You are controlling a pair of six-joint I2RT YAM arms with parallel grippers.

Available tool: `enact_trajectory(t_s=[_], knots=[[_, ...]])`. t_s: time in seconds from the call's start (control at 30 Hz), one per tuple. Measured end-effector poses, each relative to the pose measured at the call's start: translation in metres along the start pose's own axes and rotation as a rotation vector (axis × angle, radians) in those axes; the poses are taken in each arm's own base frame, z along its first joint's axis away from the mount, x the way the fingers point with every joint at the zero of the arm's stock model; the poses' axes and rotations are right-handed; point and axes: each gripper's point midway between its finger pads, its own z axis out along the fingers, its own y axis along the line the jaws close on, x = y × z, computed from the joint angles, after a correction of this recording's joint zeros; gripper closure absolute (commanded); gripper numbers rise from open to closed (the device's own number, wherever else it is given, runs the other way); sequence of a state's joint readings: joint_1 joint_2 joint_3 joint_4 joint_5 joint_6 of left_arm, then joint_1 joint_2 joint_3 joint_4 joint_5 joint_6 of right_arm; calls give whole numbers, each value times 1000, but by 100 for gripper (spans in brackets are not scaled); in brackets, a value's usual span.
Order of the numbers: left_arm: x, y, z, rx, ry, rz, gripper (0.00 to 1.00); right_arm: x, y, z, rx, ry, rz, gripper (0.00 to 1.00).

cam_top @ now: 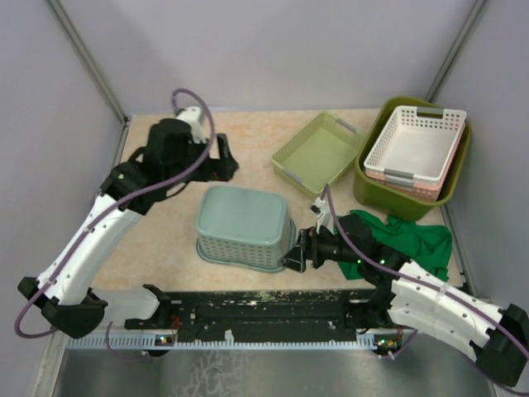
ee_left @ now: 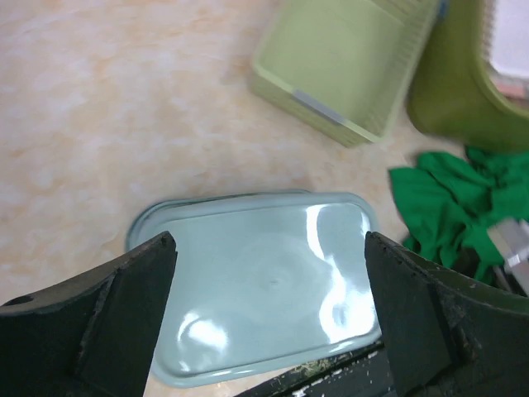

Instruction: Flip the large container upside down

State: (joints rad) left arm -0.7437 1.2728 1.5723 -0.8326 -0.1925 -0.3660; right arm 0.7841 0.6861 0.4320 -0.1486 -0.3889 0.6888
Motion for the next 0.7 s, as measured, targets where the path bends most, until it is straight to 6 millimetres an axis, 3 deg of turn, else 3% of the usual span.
enact_trajectory(t_s=[0.13, 0.23, 0.37, 0.5, 0.7], knots=[[-10, 68, -11, -135, -49, -162, 1, 22, 2, 15, -3, 87, -53, 22], [-7, 83, -18, -166, -46, -211, 1, 28, -4, 28, 15, 112, -82, 22], [-4, 93, -25, -195, -36, -263, 1, 11, -10, 56, 45, 74, -113, 24], [-5, 93, -34, -195, -42, -309, 1, -30, -12, 100, 97, -24, -123, 25], [-20, 86, -63, -162, -135, -347, 1, -126, -2, 186, 135, -238, -76, 28]])
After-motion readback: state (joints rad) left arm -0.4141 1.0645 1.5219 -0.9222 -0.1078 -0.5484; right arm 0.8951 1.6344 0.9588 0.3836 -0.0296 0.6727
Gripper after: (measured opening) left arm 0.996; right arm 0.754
